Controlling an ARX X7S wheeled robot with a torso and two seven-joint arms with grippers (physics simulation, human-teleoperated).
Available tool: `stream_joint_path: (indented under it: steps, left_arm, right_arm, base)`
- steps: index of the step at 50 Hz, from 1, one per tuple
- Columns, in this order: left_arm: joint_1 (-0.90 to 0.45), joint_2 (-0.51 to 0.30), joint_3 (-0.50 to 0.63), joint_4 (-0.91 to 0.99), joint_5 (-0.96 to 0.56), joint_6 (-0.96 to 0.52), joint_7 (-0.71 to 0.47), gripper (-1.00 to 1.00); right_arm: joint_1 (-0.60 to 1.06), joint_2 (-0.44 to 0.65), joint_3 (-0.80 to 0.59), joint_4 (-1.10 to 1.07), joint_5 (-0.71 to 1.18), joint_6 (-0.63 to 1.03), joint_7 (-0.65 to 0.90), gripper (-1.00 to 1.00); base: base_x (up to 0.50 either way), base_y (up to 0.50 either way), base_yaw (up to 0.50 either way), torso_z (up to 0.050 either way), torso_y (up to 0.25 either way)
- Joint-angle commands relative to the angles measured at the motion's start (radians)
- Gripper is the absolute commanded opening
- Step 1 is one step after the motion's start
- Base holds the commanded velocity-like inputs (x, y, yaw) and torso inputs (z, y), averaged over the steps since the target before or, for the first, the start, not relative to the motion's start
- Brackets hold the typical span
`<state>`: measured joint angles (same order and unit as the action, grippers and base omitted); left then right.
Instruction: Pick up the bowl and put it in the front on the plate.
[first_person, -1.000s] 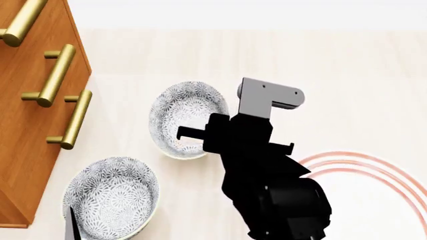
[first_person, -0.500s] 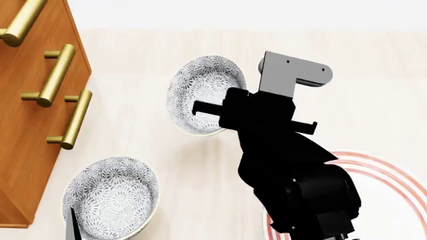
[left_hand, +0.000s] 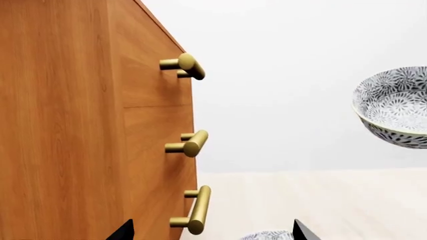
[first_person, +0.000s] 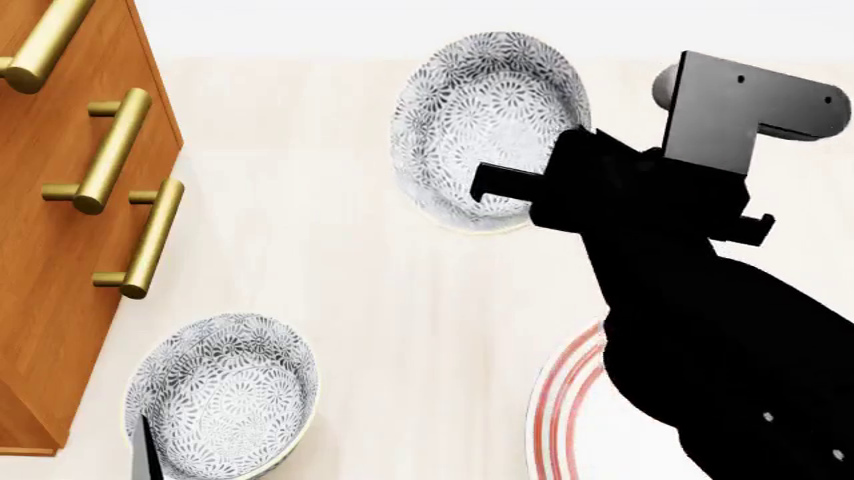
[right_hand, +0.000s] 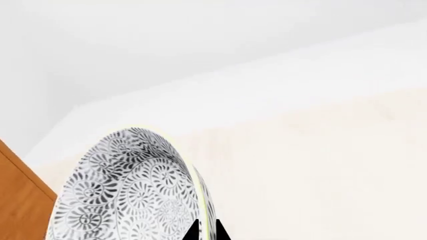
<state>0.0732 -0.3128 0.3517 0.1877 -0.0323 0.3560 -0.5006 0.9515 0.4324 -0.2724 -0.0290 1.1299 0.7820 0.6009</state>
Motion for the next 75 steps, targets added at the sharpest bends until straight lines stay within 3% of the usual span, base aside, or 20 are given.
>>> stream_joint_path:
  steps: [1, 11, 16, 37, 45, 75]
  left_arm:
    - [0.0, 0.008, -0.003, -0.004, 0.007, 0.001, 0.009, 1.0]
    - [0.002, 0.008, 0.008, -0.006, 0.015, -0.002, 0.007, 1.0]
    - [0.002, 0.008, 0.014, -0.007, 0.027, -0.003, 0.004, 1.0]
    - [0.001, 0.003, 0.024, -0.002, 0.031, -0.013, -0.001, 1.0]
    - [0.0, 0.002, 0.026, 0.002, 0.029, -0.019, -0.003, 1.0]
    - [-0.002, -0.003, 0.037, -0.004, 0.027, -0.02, -0.01, 1.0]
  right_arm:
    - [-0.152, 0.177, 0.137, -0.291, 0.16, 0.078, 0.053, -1.0]
    - [-0.5, 0.402, 0.429, -0.454, 0.306, 0.027, 0.032, -1.0]
    - [-0.674, 0.408, 0.536, -0.464, 0.291, -0.014, -0.009, -1.0]
    - [-0.736, 0.376, 0.554, -0.416, 0.303, -0.026, -0.011, -1.0]
    - [-0.736, 0.359, 0.584, -0.357, 0.469, -0.011, 0.048, -1.0]
    - [-0.787, 0.331, 0.573, -0.306, 0.431, -0.026, 0.042, -1.0]
  base:
    - [0.0, 0.0, 0.0, 0.0, 0.0]
    - [0.0, 0.0, 0.0, 0.0, 0.0]
    - [0.0, 0.0, 0.0, 0.0, 0.0]
    - [0.0, 0.0, 0.0, 0.0, 0.0]
    - [0.0, 0.0, 0.0, 0.0, 0.0]
    - [0.0, 0.0, 0.0, 0.0, 0.001]
